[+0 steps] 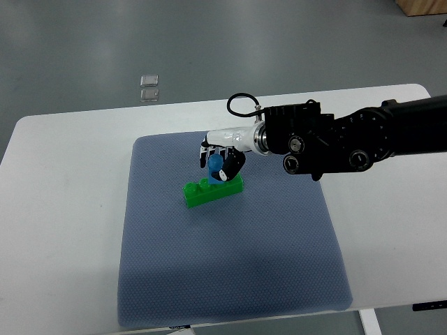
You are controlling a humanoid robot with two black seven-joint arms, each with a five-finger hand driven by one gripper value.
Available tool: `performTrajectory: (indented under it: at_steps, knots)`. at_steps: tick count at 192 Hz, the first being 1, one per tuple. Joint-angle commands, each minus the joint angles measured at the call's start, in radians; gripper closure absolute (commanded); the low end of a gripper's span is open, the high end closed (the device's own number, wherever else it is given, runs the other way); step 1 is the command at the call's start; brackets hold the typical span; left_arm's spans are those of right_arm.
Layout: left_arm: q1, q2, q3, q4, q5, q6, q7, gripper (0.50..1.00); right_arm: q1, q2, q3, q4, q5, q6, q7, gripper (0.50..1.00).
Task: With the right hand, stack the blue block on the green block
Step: 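Carry the blue block over the green block and lower it, then press the blue block onto the green block's studs with the right hand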
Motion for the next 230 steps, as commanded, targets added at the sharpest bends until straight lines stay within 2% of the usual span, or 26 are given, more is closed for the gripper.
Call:
performTrajectory:
  at_steps: [1, 127, 230]
  knots:
    - [0.000, 0.000, 0.000, 0.000, 0.000, 0.000, 0.000, 0.500, 0.000, -0.001, 0.000, -0.002, -0.001, 0.000, 0.001, 0.908]
    - [0.000, 0.000, -0.001, 0.003, 0.000, 0.000, 0.000, 0.500, -0.008, 0.005, -0.003, -0.008, -0.069, 0.008, 0.058, 0.908]
    - [0.000, 0.000, -0.001, 0.003, 0.000, 0.000, 0.000, 0.500, -0.010, 0.005, -0.017, -0.017, -0.110, 0.005, 0.080, 0.906]
